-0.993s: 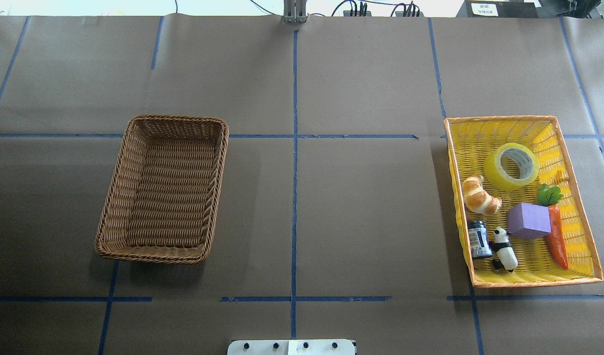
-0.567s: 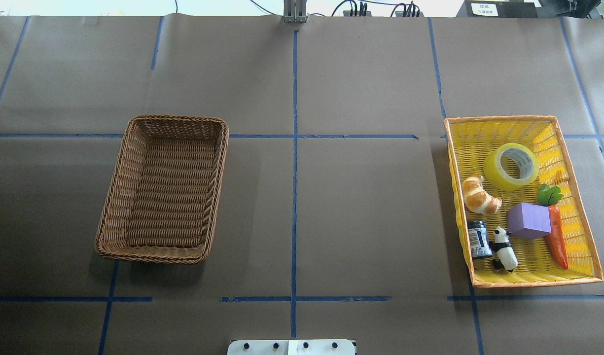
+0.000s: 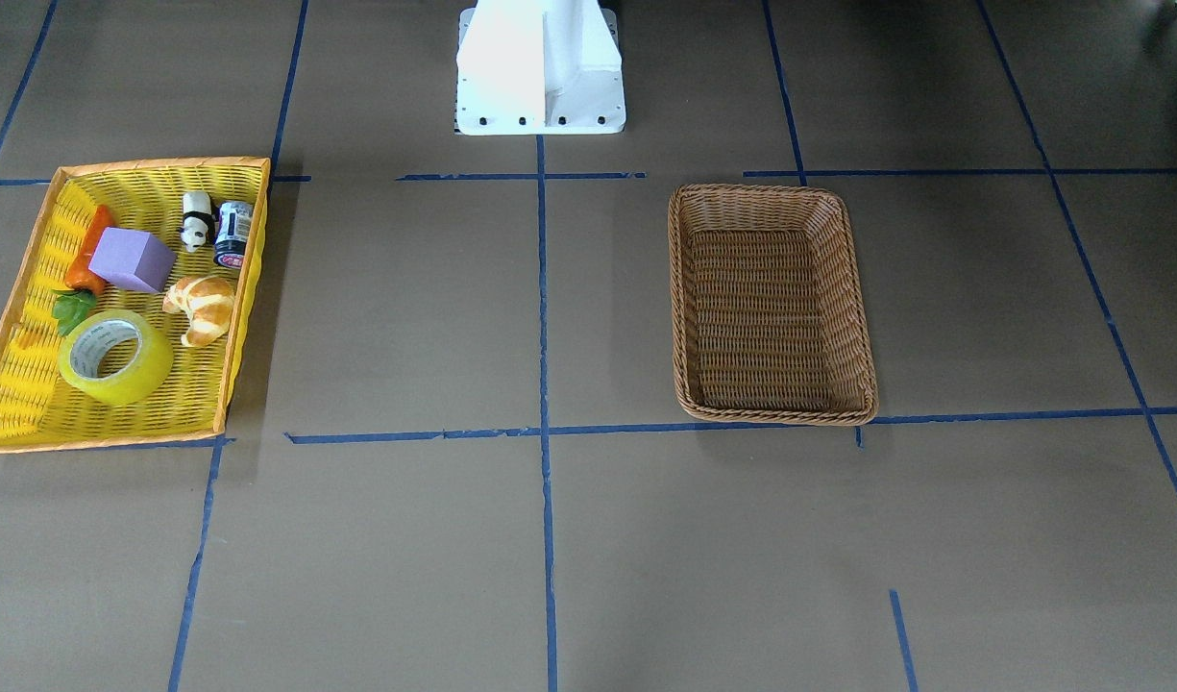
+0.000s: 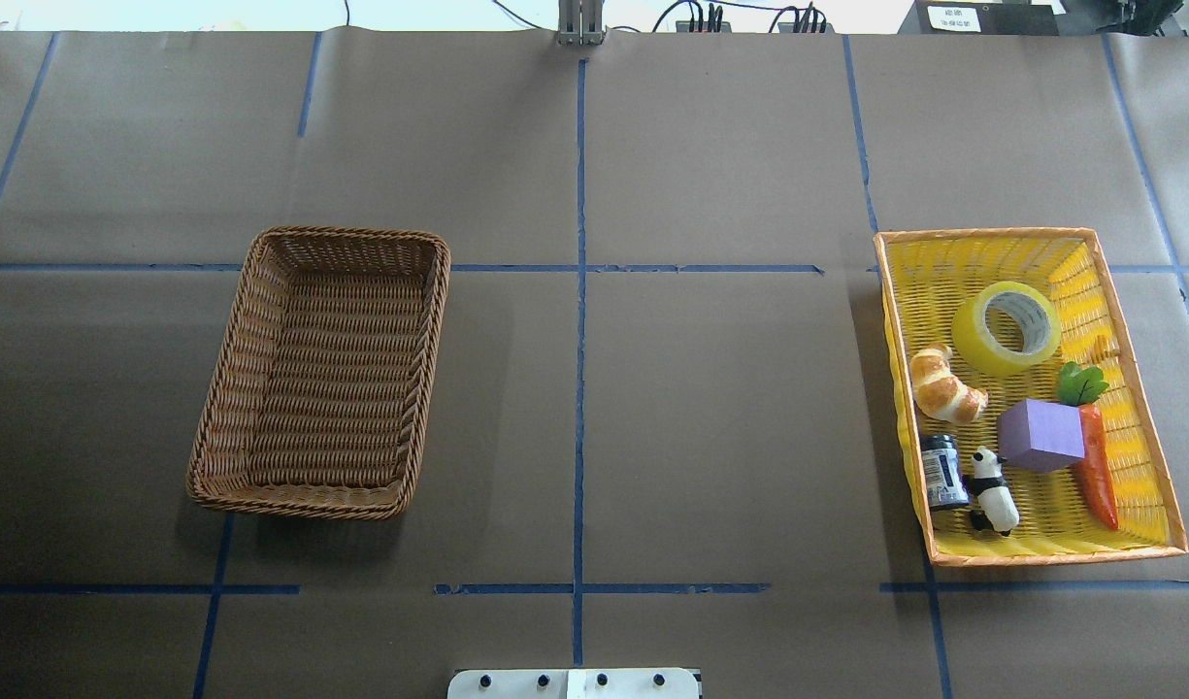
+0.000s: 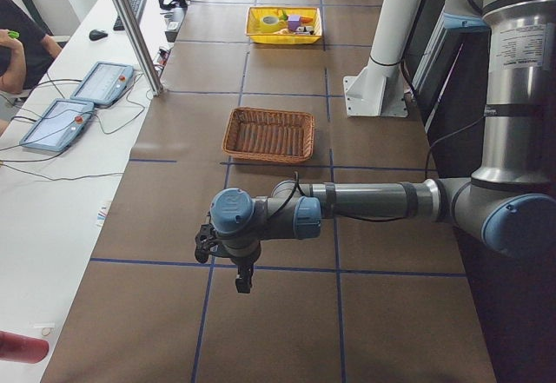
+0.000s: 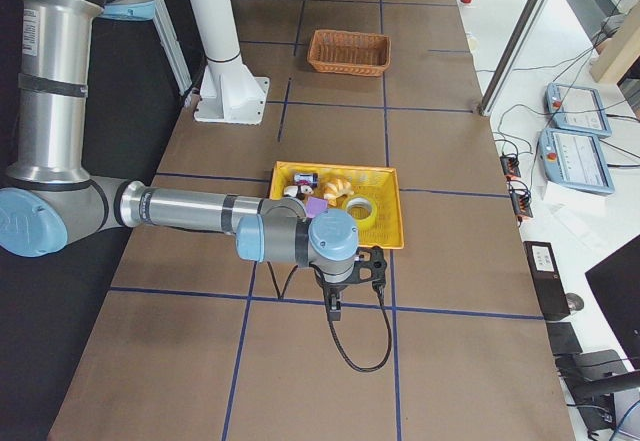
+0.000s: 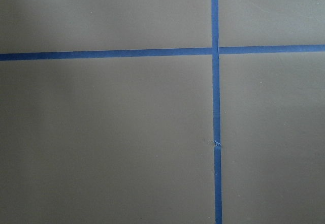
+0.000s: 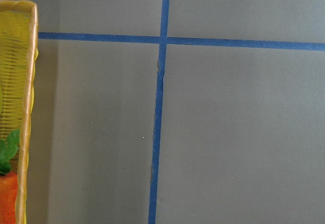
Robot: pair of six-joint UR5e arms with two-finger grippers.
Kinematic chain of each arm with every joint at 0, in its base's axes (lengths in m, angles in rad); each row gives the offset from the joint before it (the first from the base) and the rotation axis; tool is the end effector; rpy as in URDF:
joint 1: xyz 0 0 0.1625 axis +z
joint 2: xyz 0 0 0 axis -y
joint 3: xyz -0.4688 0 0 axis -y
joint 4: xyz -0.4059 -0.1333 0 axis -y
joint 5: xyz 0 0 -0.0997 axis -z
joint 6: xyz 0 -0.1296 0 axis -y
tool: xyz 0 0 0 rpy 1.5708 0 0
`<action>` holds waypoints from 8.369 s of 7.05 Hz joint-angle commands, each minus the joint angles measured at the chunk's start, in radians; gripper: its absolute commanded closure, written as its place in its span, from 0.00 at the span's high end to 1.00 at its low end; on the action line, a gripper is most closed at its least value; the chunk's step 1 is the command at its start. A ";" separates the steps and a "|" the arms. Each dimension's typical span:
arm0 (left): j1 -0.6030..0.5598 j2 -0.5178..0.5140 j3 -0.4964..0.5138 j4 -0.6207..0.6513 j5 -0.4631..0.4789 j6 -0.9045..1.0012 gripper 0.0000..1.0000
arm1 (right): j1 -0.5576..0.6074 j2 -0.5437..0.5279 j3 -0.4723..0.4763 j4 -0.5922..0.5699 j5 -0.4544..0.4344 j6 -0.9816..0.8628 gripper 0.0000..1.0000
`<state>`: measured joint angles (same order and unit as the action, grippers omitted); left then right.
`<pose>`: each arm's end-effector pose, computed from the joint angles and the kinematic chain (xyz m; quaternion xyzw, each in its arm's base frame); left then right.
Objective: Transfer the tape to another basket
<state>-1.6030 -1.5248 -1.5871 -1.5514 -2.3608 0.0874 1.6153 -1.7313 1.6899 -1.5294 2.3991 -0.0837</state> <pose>-0.0566 -0.4777 0.7389 0.0004 0.3854 0.0160 0.9226 0.0569 -0.4282 0.7297 0.0258 -0.4016 -0.0179 0.9153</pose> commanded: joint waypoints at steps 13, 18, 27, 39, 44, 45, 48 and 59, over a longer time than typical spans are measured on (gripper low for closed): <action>-0.003 0.003 -0.024 -0.003 -0.033 -0.002 1.00 | -0.401 0.151 0.125 0.218 -0.075 0.629 1.00; -0.003 0.002 -0.027 -0.003 -0.038 -0.002 1.00 | -0.544 0.202 -0.041 0.368 -0.140 0.733 1.00; -0.003 0.002 -0.031 -0.003 -0.057 -0.003 1.00 | -0.594 0.243 -0.127 0.368 -0.163 0.723 0.20; 0.231 -0.009 -0.195 -0.366 -0.103 -0.523 1.00 | -0.717 0.432 0.047 0.904 -0.153 1.646 0.01; 0.518 -0.171 -0.177 -0.971 -0.163 -1.468 1.00 | -0.985 0.501 0.051 1.205 -0.466 1.969 0.01; 0.558 -0.196 -0.180 -1.094 -0.135 -1.670 1.00 | -0.991 0.501 0.053 1.236 -0.466 1.977 0.01; 0.755 -0.280 -0.200 -1.485 0.164 -2.336 1.00 | -1.014 0.542 0.068 1.244 -0.421 2.044 0.02; 1.040 -0.446 -0.240 -1.564 0.411 -2.582 1.00 | -1.111 0.561 0.148 1.244 -0.301 2.070 0.02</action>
<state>-0.5669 -1.9703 -1.8208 -3.1155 -1.9497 -2.4829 0.5063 -1.1715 1.8374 -0.2852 2.0990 1.9865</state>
